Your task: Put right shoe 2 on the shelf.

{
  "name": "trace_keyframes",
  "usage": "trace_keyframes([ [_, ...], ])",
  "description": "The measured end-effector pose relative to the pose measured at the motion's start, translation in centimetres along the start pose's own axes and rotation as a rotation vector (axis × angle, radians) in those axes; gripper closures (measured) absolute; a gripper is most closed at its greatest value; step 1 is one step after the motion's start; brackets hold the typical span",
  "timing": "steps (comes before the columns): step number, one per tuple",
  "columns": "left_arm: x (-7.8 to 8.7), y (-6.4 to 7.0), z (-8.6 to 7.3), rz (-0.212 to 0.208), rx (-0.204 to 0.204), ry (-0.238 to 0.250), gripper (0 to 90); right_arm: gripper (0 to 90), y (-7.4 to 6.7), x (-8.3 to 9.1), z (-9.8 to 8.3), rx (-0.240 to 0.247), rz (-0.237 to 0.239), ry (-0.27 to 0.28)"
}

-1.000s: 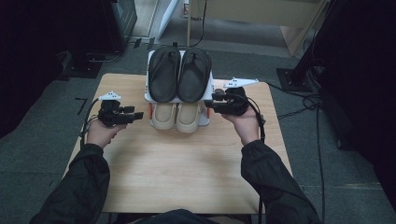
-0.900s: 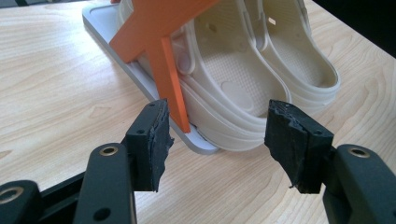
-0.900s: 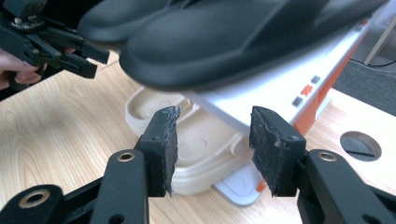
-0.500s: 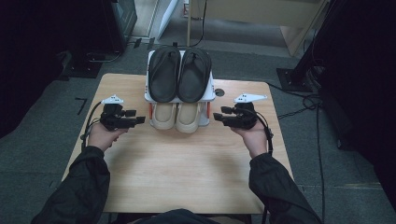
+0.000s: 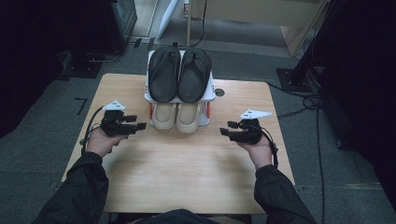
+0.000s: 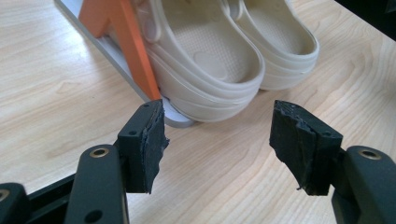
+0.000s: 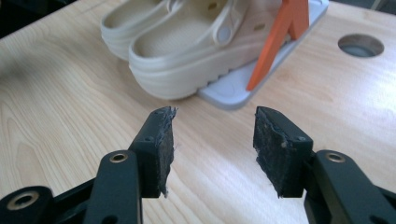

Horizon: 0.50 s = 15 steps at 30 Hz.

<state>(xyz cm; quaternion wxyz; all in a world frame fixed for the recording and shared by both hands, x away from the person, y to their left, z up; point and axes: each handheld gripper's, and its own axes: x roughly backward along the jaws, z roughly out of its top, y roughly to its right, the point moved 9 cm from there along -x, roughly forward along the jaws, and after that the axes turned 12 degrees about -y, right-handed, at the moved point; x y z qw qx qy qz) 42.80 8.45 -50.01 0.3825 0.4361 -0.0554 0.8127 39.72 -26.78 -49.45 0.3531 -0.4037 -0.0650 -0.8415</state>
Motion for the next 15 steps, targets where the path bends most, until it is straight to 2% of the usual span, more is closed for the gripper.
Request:
trace_keyframes([
  [6, -0.2, 1.2, -0.5, -0.004, -0.034, -0.011, 34.6, 46.8, 0.5, -0.2, -1.9, -0.007, 0.000, -0.011],
  [8, -0.4, 1.5, -0.7, -0.001, -0.044, -0.019, 33.9, 46.2, 0.8, -0.3, -2.1, -0.008, -0.004, -0.018],
  [11, -0.6, 1.6, -0.8, 0.009, -0.056, -0.028, 33.3, 46.0, 1.2, -0.4, -2.0, -0.037, 0.002, -0.007],
  [13, -0.8, 1.6, -0.8, 0.012, -0.049, -0.033, 33.1, 45.8, 1.4, -0.5, -2.0, -0.055, 0.010, -0.001],
  [15, -0.9, 1.6, -0.8, 0.013, -0.052, -0.034, 32.6, 45.6, 1.5, -0.5, -2.0, -0.052, 0.003, -0.004],
])
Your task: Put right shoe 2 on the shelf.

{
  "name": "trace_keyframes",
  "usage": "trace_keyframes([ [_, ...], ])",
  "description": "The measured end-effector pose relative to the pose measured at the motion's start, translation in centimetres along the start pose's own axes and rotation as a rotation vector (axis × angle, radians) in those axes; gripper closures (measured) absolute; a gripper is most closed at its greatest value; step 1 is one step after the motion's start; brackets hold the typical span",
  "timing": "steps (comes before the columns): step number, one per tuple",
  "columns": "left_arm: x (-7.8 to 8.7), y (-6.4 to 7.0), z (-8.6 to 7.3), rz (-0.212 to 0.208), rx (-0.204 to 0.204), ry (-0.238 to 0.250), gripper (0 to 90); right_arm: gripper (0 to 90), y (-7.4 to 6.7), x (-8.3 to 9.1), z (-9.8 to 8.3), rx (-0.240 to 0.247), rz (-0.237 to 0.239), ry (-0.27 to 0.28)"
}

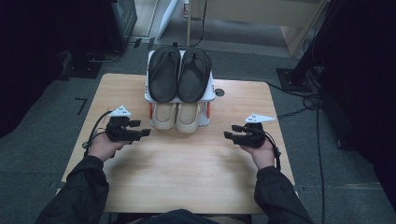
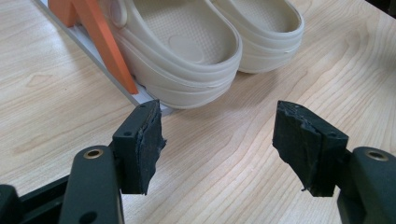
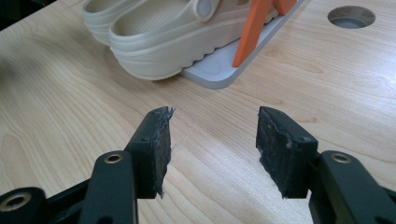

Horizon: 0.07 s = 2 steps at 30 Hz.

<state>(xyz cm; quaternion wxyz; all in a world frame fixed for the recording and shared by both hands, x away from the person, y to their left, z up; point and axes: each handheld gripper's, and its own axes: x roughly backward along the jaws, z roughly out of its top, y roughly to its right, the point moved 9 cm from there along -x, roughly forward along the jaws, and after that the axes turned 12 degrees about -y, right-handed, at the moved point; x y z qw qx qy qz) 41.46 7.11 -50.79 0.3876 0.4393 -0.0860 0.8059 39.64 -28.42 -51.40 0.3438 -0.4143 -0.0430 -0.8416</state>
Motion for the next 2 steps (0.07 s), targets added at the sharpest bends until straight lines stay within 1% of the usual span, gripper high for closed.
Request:
trace_keyframes([
  [2, -0.18, -0.11, 0.04, 0.009, -0.004, 0.007, 31.5, 44.8, 0.03, -0.02, 0.04, 0.002, 0.002, 0.004],
])
